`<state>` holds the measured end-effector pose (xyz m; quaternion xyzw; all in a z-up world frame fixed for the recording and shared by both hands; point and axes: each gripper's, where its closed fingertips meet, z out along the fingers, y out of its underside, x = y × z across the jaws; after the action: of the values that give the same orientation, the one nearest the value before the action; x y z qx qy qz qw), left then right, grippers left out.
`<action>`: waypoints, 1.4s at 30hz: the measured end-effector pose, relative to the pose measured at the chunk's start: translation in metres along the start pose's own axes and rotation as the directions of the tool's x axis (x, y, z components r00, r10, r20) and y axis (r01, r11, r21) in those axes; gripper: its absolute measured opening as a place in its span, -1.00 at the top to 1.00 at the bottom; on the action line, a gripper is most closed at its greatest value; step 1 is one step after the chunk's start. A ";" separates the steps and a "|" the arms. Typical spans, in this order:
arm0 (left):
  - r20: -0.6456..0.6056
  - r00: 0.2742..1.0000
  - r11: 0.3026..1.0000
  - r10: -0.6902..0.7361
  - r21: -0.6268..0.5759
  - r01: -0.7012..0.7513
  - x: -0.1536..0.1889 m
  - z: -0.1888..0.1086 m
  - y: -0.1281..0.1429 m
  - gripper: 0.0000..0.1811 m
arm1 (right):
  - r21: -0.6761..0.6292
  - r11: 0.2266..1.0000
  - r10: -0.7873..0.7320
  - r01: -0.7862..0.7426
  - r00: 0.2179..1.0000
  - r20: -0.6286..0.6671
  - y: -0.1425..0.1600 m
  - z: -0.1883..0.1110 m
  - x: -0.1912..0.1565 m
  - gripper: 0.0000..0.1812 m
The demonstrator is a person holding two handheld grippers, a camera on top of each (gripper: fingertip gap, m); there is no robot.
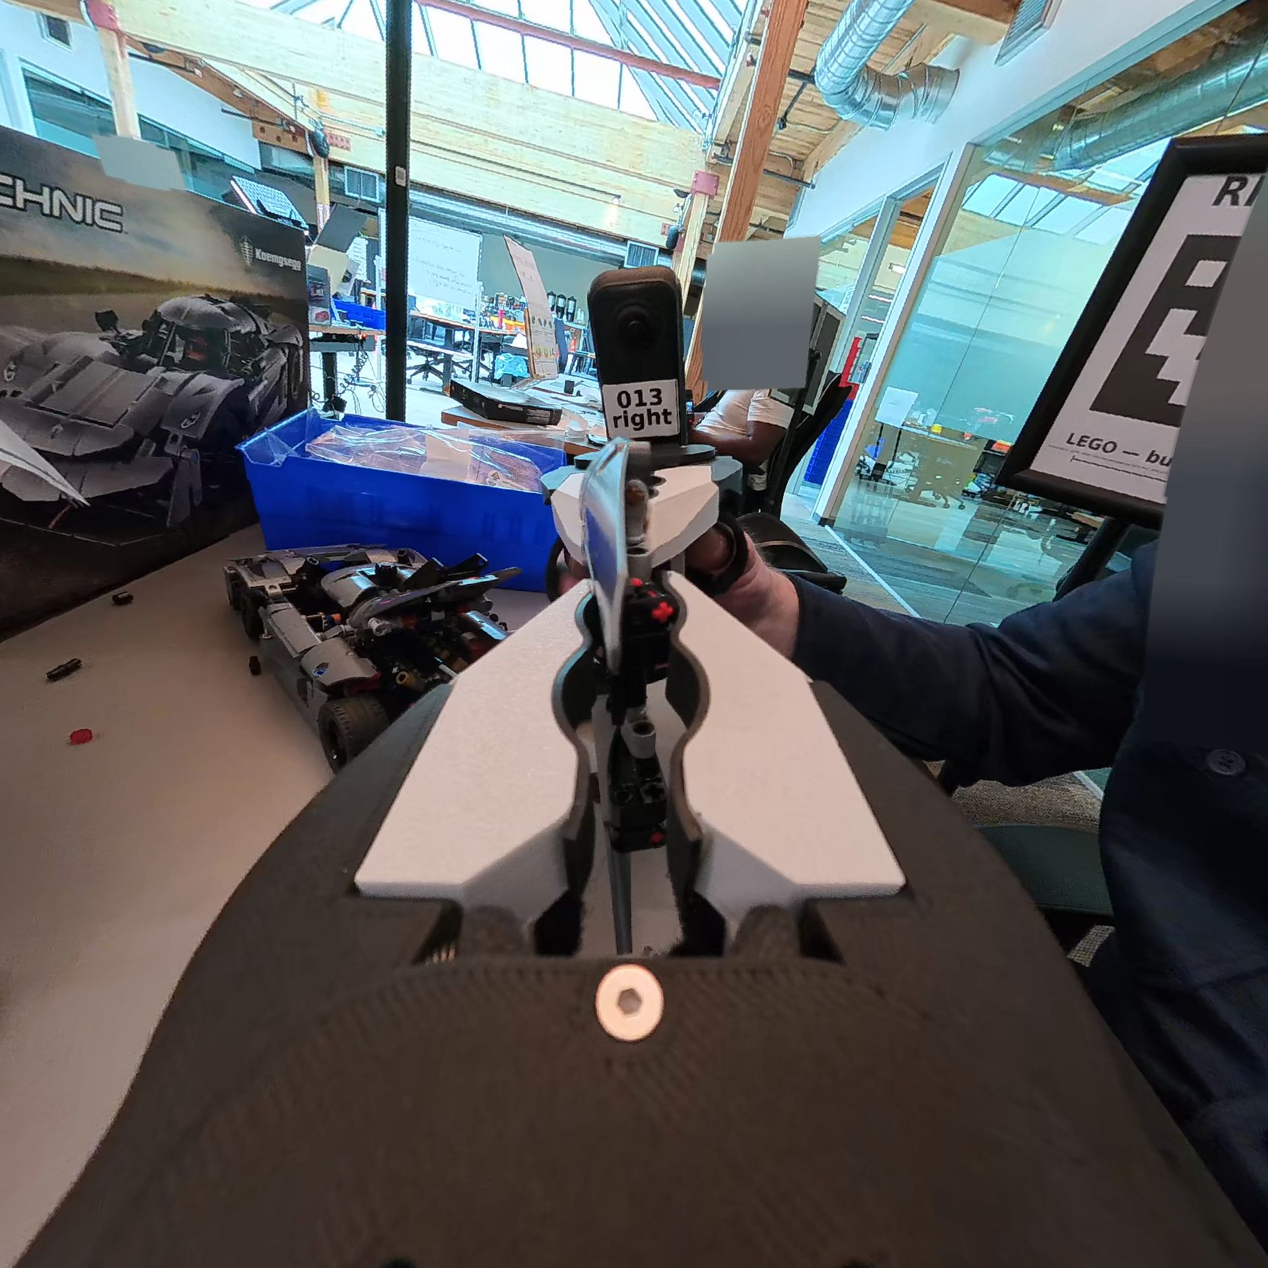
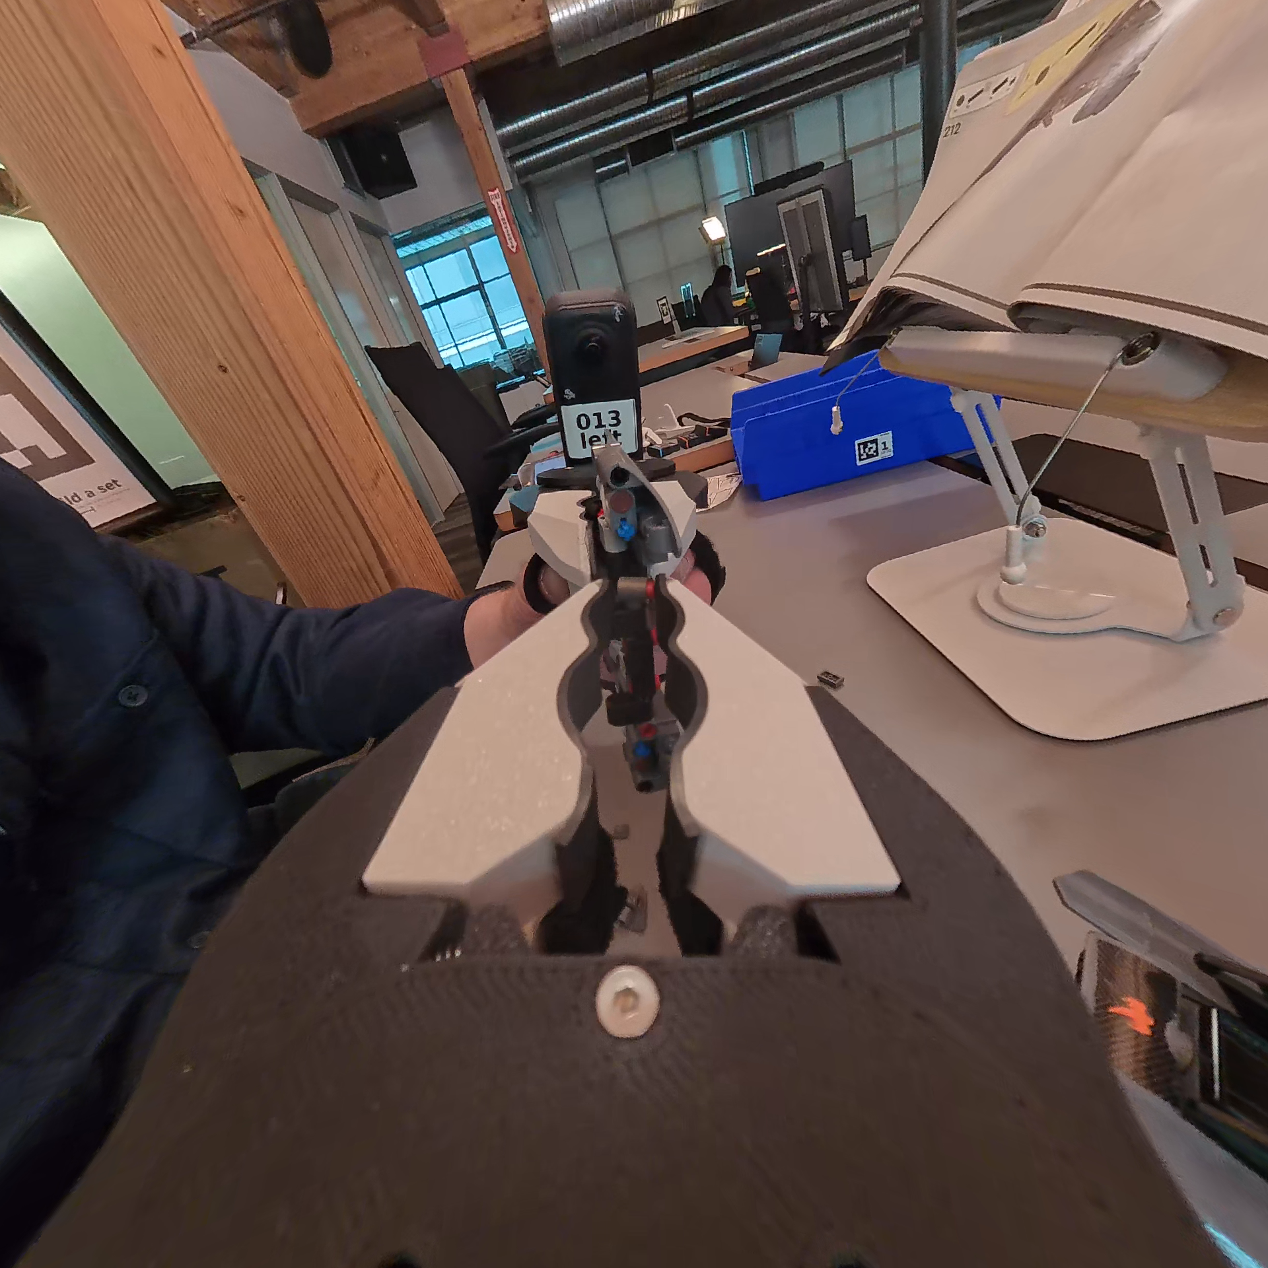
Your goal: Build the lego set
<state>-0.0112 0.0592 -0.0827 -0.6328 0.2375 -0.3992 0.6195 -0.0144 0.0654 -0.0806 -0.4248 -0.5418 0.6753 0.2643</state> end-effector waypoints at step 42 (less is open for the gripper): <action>-0.182 0.968 0.978 -0.173 0.084 0.191 0.002 -0.011 -0.005 0.87 | 0.055 0.998 0.034 -0.038 0.997 0.065 -0.006 0.004 -0.010 0.80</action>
<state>-0.0197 0.0516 -0.0778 -0.5824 0.2111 -0.5196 0.5884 -0.0134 0.0571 -0.0713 -0.4051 -0.5229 0.7083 0.2466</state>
